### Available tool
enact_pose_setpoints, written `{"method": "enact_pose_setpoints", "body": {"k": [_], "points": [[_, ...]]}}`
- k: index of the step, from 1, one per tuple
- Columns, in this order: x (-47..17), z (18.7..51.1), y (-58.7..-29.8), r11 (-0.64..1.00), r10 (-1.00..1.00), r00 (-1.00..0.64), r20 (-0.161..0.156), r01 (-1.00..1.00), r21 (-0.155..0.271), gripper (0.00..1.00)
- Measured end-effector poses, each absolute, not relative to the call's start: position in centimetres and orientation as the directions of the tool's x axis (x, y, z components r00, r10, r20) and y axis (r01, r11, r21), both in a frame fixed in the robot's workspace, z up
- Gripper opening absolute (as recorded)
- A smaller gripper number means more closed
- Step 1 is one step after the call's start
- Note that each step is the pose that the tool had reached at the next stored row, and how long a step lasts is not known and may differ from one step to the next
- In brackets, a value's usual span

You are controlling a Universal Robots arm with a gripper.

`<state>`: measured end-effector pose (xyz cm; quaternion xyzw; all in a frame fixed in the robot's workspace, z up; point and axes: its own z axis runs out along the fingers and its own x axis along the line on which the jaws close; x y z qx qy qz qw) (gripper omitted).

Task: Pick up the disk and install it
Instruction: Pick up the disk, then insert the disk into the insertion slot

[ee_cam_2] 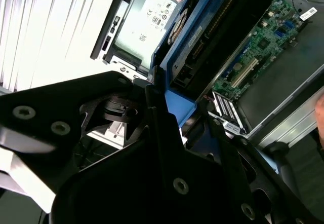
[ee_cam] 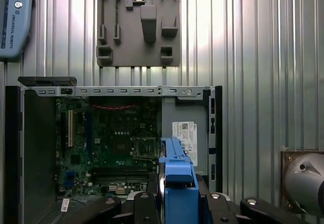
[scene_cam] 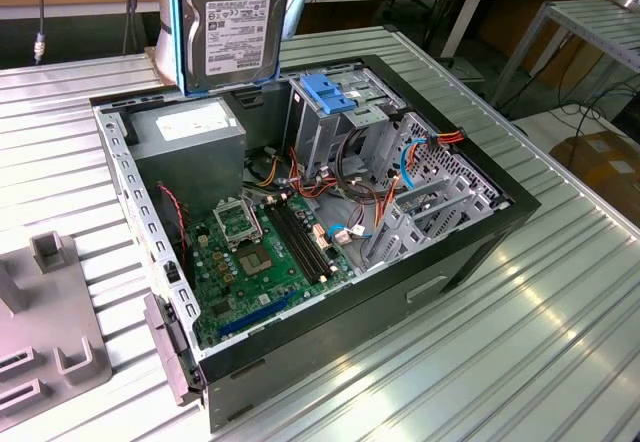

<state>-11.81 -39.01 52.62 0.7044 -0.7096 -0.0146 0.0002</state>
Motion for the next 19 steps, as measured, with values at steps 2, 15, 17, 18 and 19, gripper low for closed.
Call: {"method": "enact_pose_setpoints", "body": {"k": [2,15,17,18,19], "points": [[-11.5,52.6,-39.5,0.007,-1.0,-0.008,-0.02,-1.0,0.021,0.37],[-8.7,52.4,-40.9,0.007,-1.0,-0.008,-0.02,-1.0,0.021,0.37],[-8.7,52.4,-41.0,0.007,-1.0,-0.008,-0.02,-1.0,0.021,0.37],[-8.6,52.4,-41.1,0.007,-1.0,-0.008,-0.02,-1.0,0.021,0.37],[-8.6,52.4,-41.2,0.007,-1.0,-0.008,-0.02,-1.0,0.021,0.37]]}}
